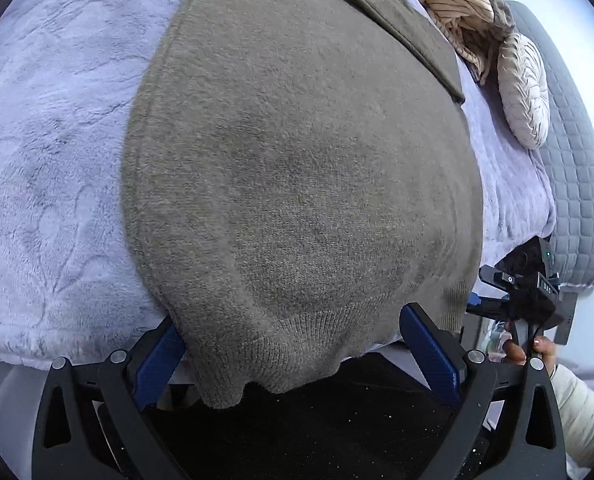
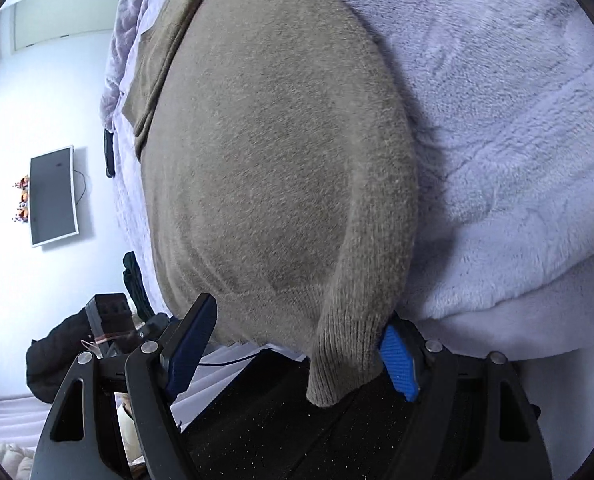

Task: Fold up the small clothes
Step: 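Move both tools to the sweater hem and grasp its edge, then lift the held hem with both tools and carry it toward the collar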

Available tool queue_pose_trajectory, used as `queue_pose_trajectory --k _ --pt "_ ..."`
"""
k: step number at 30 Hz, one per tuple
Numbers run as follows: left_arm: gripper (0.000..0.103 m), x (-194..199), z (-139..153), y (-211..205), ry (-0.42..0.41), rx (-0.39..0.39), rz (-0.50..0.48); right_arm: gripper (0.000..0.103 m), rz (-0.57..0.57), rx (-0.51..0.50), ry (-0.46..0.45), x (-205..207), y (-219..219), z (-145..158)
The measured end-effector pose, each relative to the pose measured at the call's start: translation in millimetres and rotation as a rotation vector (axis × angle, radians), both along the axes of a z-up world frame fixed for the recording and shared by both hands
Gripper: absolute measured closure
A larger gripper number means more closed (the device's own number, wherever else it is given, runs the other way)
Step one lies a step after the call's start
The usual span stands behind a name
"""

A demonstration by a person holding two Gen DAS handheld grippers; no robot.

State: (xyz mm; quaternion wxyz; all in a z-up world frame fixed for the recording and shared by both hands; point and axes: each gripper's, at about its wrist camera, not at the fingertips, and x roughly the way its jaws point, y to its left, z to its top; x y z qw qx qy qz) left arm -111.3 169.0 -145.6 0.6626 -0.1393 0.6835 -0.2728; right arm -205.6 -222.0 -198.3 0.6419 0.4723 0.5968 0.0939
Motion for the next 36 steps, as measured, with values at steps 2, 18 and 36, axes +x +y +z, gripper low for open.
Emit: queue_pose_trajectory --k 2,18,36 --pt "0.002 -0.1 0.4 -0.2 0.006 -0.003 0.013 0.023 -0.008 0.004 0.007 -0.7 -3.1 -4.1" --pt "0.035 0.4 -1.8 11.4 0.002 0.086 0.092 0.065 0.011 0.008 0.083 2.1 -5.3 -14.2" --pt "0.086 57.8 55.6 -5.5 -0.056 -0.173 0.193 0.090 -0.044 0.271 -0.238 64.7 -5.5 76.6"
